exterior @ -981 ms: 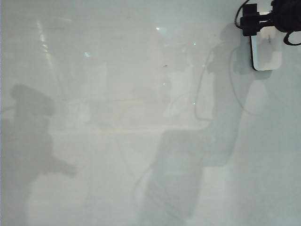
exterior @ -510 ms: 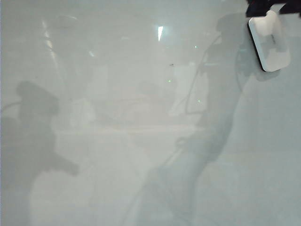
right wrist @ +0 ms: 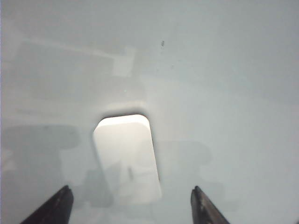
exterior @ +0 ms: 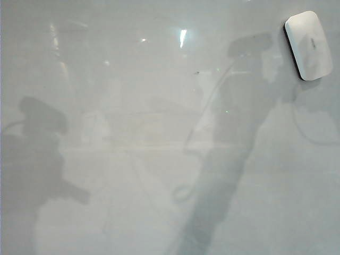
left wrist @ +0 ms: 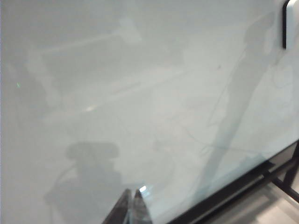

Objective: Grab the whiteboard eraser that is attached to the surface of the whiteboard and use it to clean the writing on the whiteboard.

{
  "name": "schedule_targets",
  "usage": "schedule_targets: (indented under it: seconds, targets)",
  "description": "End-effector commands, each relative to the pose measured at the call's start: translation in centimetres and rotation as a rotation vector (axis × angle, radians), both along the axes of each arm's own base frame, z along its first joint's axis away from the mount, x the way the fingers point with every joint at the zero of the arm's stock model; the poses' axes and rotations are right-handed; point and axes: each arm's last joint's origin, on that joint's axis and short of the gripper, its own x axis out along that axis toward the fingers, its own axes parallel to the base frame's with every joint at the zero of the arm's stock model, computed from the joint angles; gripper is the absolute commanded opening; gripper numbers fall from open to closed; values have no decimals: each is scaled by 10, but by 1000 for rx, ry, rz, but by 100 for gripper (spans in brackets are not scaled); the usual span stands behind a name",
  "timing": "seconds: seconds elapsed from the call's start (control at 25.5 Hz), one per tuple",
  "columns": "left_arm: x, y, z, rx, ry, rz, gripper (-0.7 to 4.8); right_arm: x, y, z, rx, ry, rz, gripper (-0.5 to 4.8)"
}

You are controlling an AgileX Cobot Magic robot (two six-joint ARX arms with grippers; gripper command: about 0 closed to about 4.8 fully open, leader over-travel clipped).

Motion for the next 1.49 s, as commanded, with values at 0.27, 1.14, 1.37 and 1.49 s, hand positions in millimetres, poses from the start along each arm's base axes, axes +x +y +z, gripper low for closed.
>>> schedule_targets:
  seconds: [0.27,1.14,1.37,1.49]
  targets:
    - [34,5,-25,7,-85,160,-5,-95,-7,-16,124,-48,87,-5]
    - [77,7,-109,-71,-25,185,-4,-72,1,-177,317,85,267,-1]
    - [80,7,-119,-71,-25,186,-5,-65,2,-208,315,154,256,0]
    - [82,7,-135,-70,22,187,-4,-64,0,-208,210,142,208,0]
